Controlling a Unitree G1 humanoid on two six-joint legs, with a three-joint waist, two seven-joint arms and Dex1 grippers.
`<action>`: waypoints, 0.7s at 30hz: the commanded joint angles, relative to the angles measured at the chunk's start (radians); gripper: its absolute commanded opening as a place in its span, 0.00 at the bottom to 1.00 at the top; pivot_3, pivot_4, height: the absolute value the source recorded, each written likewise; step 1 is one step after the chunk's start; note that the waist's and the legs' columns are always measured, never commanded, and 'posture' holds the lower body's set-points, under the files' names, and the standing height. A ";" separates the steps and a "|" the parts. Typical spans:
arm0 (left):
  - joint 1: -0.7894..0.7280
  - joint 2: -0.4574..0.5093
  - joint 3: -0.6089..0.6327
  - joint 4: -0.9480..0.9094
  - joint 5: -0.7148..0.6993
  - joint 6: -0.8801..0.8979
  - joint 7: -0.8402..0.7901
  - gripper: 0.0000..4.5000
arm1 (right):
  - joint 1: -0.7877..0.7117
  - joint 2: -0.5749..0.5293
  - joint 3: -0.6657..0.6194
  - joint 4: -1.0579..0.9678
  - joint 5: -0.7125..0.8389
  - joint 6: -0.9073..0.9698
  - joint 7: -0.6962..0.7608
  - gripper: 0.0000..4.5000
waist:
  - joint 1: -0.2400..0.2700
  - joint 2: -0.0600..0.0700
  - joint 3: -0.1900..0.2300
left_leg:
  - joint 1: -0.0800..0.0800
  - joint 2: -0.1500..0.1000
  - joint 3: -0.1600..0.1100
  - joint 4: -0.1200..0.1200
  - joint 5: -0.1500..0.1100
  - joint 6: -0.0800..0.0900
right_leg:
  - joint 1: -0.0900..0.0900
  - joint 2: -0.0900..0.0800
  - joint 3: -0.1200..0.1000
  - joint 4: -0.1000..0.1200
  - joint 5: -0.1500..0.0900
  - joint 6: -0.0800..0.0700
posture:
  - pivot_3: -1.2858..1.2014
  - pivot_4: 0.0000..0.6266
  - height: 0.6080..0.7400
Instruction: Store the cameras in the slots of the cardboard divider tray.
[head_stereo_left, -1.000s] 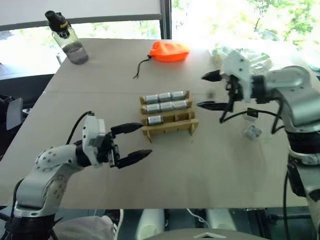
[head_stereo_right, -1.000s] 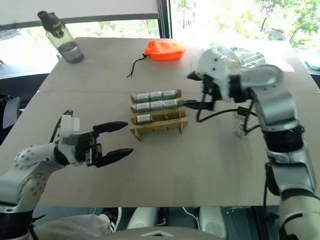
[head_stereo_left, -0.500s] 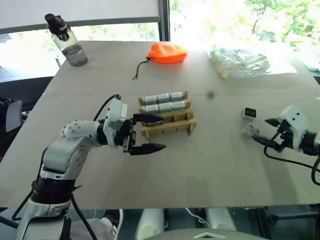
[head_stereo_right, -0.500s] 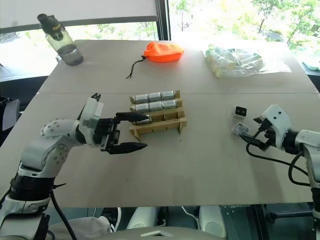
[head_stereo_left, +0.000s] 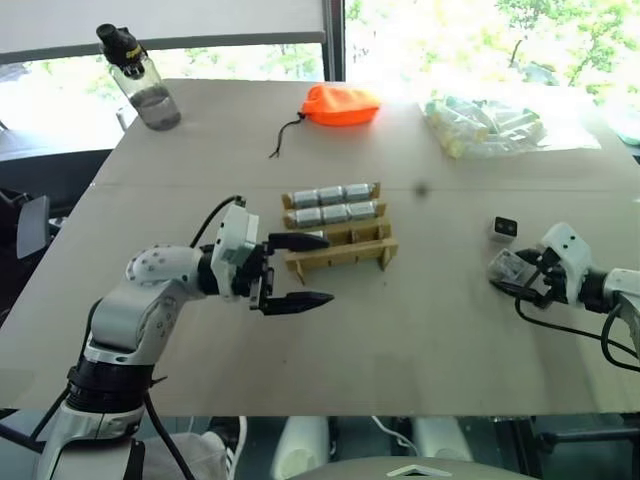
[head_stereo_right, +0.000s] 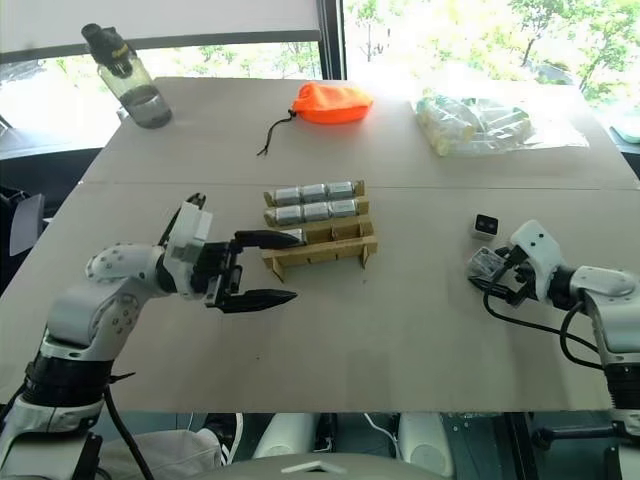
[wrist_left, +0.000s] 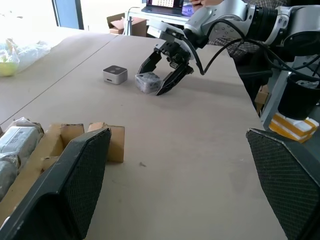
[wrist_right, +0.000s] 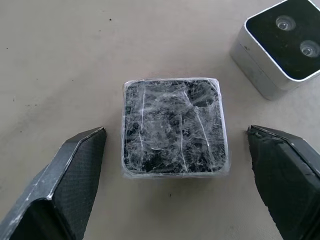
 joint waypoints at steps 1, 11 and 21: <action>0.015 0.000 0.023 -0.045 0.001 -0.017 0.021 1.00 | -0.007 -0.021 -0.015 -0.002 0.017 -0.024 0.006 0.87 | 0.000 0.000 0.000 | 0.000 0.000 0.000 0.000 0.000 0.000 | 0.000 0.000 0.000 0.000 0.000 0.000 | 0.52 0.24 0.89; -0.003 -0.025 -0.008 -0.027 0.060 0.014 0.128 1.00 | -0.112 -0.069 0.130 -0.425 0.008 0.030 0.032 0.44 | -0.007 0.001 0.001 | 0.000 0.002 0.000 0.000 0.000 0.000 | 0.000 0.000 0.000 0.000 0.000 0.000 | 0.52 0.24 0.89; -0.052 -0.056 -0.031 -0.046 0.042 0.158 0.228 1.00 | -0.383 0.035 0.562 -0.345 -0.483 -0.446 -0.126 0.44 | 0.003 -0.001 0.002 | -0.003 -0.001 -0.003 0.001 0.000 0.000 | -0.001 -0.001 -0.003 0.000 -0.001 0.001 | 0.52 0.24 0.89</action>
